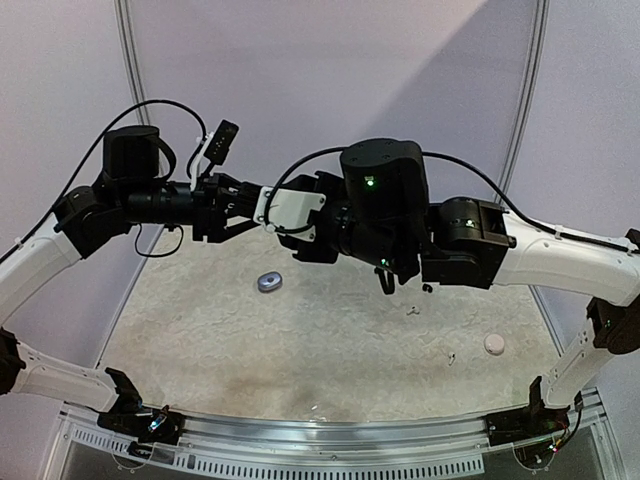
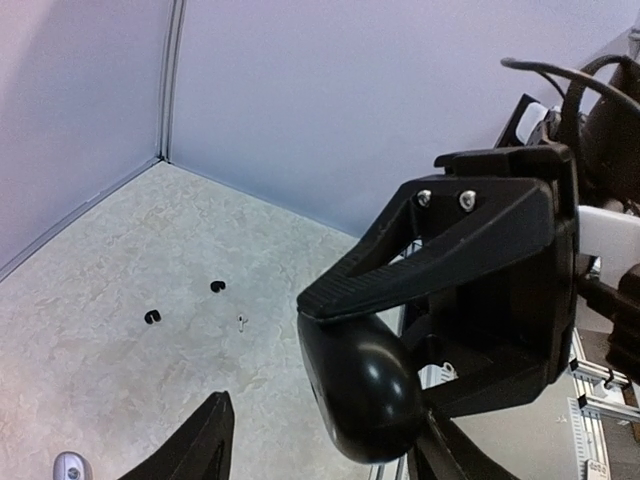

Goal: Insert the wireless bluetooth earbuds into the charging case

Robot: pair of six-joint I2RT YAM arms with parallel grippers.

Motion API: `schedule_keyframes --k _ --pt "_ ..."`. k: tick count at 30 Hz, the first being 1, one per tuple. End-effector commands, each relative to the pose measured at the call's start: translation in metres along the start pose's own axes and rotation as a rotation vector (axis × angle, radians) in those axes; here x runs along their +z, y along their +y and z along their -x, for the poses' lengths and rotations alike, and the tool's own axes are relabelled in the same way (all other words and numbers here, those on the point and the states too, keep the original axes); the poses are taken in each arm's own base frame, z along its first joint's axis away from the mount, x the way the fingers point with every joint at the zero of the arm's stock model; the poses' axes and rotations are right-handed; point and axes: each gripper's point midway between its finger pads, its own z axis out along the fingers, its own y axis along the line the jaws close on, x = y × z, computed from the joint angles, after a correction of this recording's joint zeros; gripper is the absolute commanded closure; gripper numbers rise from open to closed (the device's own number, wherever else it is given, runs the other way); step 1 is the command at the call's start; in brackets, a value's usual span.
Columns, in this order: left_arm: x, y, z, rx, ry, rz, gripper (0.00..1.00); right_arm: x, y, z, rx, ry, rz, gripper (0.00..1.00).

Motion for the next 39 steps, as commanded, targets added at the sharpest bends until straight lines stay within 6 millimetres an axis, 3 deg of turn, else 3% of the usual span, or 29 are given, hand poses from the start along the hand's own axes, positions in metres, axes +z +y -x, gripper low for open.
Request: schedule_keyframes --k 1,3,6,10,12,15,17,19,22,25,31,36,39 --pt "0.005 -0.004 0.004 0.009 0.005 -0.013 0.42 0.003 0.006 0.014 -0.006 -0.042 0.026 0.84" --pt "0.007 -0.004 0.003 0.003 0.009 -0.012 0.48 0.005 0.008 0.013 -0.014 -0.038 0.028 0.84" --pt "0.009 -0.004 0.001 -0.007 0.021 -0.015 0.64 0.004 0.009 0.015 -0.004 -0.047 0.034 0.84" --pt "0.011 -0.014 0.002 0.009 0.022 -0.066 0.67 0.005 0.015 0.012 -0.013 -0.041 0.051 0.84" --pt "0.013 -0.018 0.002 0.011 0.025 -0.087 0.77 0.006 0.015 0.012 -0.011 -0.04 0.051 0.84" --pt "0.013 -0.019 0.001 0.005 0.028 -0.099 1.0 0.005 0.011 0.012 0.005 -0.042 0.035 0.84" --pt "0.013 -0.019 -0.001 0.005 0.035 -0.098 1.0 0.003 0.009 0.011 0.019 -0.046 0.017 0.79" --pt "0.011 -0.018 -0.002 0.014 0.034 -0.096 1.0 0.0 0.004 0.01 0.055 -0.04 0.004 0.66" --pt "0.007 -0.019 -0.001 0.036 0.018 -0.099 1.0 -0.008 -0.001 0.003 0.136 -0.026 0.022 0.26" --pt "0.002 -0.019 0.004 0.067 -0.012 -0.117 1.0 -0.023 -0.006 -0.002 0.337 -0.068 0.161 0.02" --pt "-0.005 -0.033 0.002 0.184 -0.055 -0.192 1.0 -0.062 0.001 0.004 0.621 -0.169 0.497 0.01" --pt "-0.008 -0.04 0.001 0.238 -0.071 -0.224 1.0 -0.054 0.009 -0.005 0.766 -0.119 0.577 0.09" --pt "-0.009 -0.041 0.001 0.239 -0.072 -0.226 1.0 -0.052 0.017 0.001 0.778 -0.13 0.639 0.14"
